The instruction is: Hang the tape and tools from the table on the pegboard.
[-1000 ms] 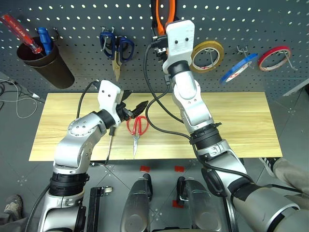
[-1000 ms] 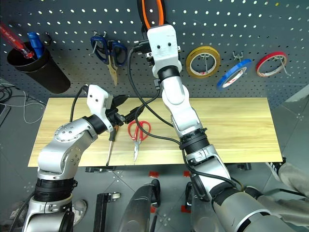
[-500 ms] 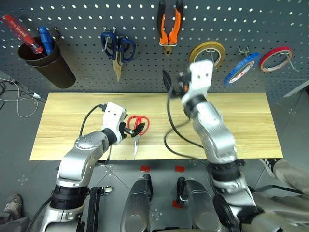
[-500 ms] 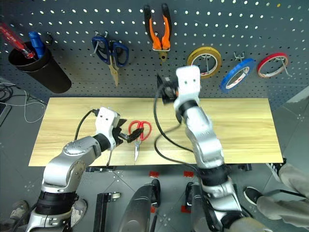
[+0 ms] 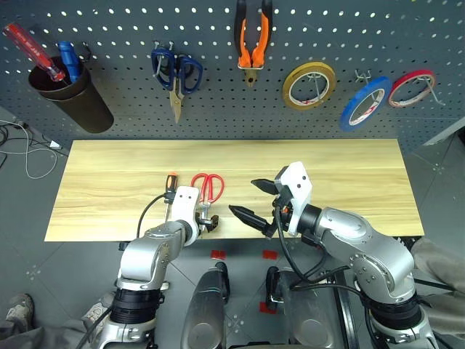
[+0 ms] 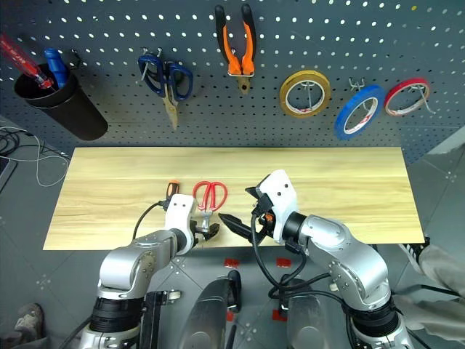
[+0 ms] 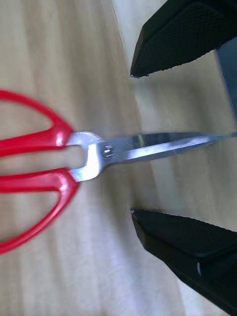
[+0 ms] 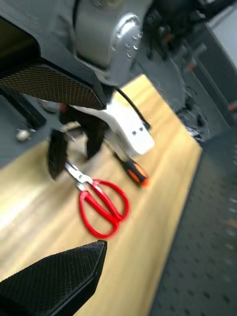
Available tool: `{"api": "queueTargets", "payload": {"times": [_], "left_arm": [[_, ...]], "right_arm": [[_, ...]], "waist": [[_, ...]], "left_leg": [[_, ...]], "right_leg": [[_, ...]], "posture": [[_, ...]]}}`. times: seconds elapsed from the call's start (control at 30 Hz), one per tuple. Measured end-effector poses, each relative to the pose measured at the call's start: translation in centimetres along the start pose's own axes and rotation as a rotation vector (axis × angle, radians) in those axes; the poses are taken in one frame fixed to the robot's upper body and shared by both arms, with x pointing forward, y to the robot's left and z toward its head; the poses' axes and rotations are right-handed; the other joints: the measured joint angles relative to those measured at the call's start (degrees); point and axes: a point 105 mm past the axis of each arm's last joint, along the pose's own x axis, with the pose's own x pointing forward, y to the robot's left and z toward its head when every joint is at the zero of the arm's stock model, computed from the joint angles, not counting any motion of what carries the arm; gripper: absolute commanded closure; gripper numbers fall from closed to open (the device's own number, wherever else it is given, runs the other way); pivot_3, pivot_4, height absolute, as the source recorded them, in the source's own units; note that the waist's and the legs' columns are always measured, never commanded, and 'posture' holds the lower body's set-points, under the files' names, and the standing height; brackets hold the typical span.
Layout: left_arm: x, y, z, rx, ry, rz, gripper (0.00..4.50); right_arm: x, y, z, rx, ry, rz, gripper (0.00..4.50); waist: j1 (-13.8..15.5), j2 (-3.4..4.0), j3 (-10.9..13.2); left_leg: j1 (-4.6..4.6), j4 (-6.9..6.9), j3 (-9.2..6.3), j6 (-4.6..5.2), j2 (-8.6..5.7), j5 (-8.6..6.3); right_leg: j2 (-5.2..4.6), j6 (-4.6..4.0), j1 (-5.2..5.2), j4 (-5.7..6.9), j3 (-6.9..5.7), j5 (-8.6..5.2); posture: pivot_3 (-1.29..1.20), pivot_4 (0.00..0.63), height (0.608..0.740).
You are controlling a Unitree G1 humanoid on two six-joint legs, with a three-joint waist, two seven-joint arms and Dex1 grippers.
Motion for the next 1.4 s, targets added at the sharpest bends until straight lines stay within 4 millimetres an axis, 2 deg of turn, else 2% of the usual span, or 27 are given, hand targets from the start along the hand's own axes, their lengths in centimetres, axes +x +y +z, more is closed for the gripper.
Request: {"api": "queueTargets", "payload": {"times": [0.07, 0.17, 0.53, 0.57, 0.8, 0.97, 1.03, 1.1, 1.23, 1.33, 1.4], "left_arm": [[0.4, -0.3, 0.3, -0.003, -0.002, 0.023, 0.01], [1.0, -0.6, 0.5, -0.018, 0.007, 0.045, 0.62], [1.4, -0.4, 0.6, -0.068, 0.083, 0.052, 4.07], [1.5, -0.3, 0.6, -0.068, 0.090, 0.052, 4.19], [1.4, 0.3, 0.7, -0.040, 0.080, 0.040, 4.19], [0.6, 1.1, -0.4, 0.028, -0.017, 0.012, 4.19], [-0.1, 1.5, -0.1, 0.060, -0.091, 0.007, 4.19], [-1.7, 2.0, 0.8, 0.147, -0.218, 0.015, 4.19], [-6.3, 2.1, 2.7, 0.334, -0.459, 0.039, 4.19], [-8.0, 1.8, 3.2, 0.385, -0.543, 0.064, 4.19], [-9.3, 2.5, 3.9, 0.408, -0.597, 0.119, 4.19]], "right_arm": [[-0.3, -0.3, -0.9, -0.012, 0.050, 0.008, 0.00], [-0.7, -1.0, -1.7, -0.020, 0.100, -0.002, 0.00], [-2.0, -2.1, -1.8, 0.028, 0.131, -0.002, 0.00], [-2.0, -2.2, -1.8, 0.031, 0.131, -0.006, 0.00], [-2.0, -2.1, -1.5, 0.055, 0.108, 0.004, 0.00], [-2.5, -2.8, -1.3, -0.090, 0.115, -0.066, 0.00], [-2.4, -3.0, -0.7, -0.147, 0.082, -0.104, 0.00], [-2.3, -3.3, -0.1, -0.211, 0.045, -0.154, 0.00], [-2.2, -3.5, 1.8, -0.299, -0.065, -0.259, 0.00], [-2.1, -2.9, 3.1, -0.315, -0.148, -0.282, 0.00], [-2.4, -2.9, 3.9, -0.342, -0.201, -0.317, 0.00]], "waist": [[0.0, -0.07, -0.1], [-0.1, -0.07, -0.1], [-0.1, -0.09, -0.6], [-0.1, -0.07, -0.7], [-0.2, 0.00, -1.3], [-0.3, -0.03, -1.3], [-0.4, -0.04, -1.3], [-0.5, -0.05, -1.3], [-0.9, -0.05, -1.3], [-0.5, -0.07, -1.3], [-0.4, -0.08, -1.3]], "left_leg": [[0.00, 0.01, 0.01, 0.01, 0.00, 0.00], [0.05, 0.00, 0.01, 0.01, 0.01, 0.01], [0.06, 0.01, 0.02, 0.04, -0.01, 0.02], [0.06, 0.01, 0.02, 0.03, 0.00, 0.02], [0.07, 0.01, 0.03, 0.03, 0.01, 0.03], [0.04, -0.03, 0.07, 0.02, 0.03, 0.03], [0.03, -0.04, 0.07, 0.02, 0.08, 0.03], [0.02, -0.07, 0.09, 0.02, 0.09, 0.03], [0.01, -0.08, 0.15, 0.03, 0.07, 0.02], [0.00, -0.05, 0.10, 0.06, 0.07, 0.00], [-0.01, -0.04, 0.10, 0.11, 0.06, -0.03]], "right_leg": [[-0.01, 0.01, 0.02, -0.02, -0.01, 0.01], [-0.01, 0.02, 0.04, 0.02, -0.01, 0.01], [-0.02, 0.14, 0.08, -0.03, 0.01, 0.08], [-0.02, 0.14, 0.08, -0.03, 0.00, 0.08], [-0.02, 0.15, 0.08, -0.02, 0.02, 0.08], [-0.01, 0.14, 0.01, -0.09, 0.03, 0.08], [0.00, 0.14, 0.00, -0.10, 0.02, 0.08], [0.00, 0.14, -0.01, -0.14, 0.02, 0.08], [-0.05, 0.14, -0.03, -0.16, 0.07, 0.08], [-0.05, 0.15, -0.02, -0.15, 0.04, 0.07], [-0.04, 0.18, -0.02, -0.15, 0.04, 0.06]], "posture": [[-0.08, 0.378, 0.740], [-0.09, 0.377, 0.740], [-0.10, 0.362, 0.740], [-0.10, 0.358, 0.740], [-0.10, 0.352, 0.740], [-0.10, 0.350, 0.740], [-0.12, 0.352, 0.740], [-0.12, 0.355, 0.740], [-0.11, 0.354, 0.740], [-0.09, 0.349, 0.740], [-0.08, 0.347, 0.740]]}}
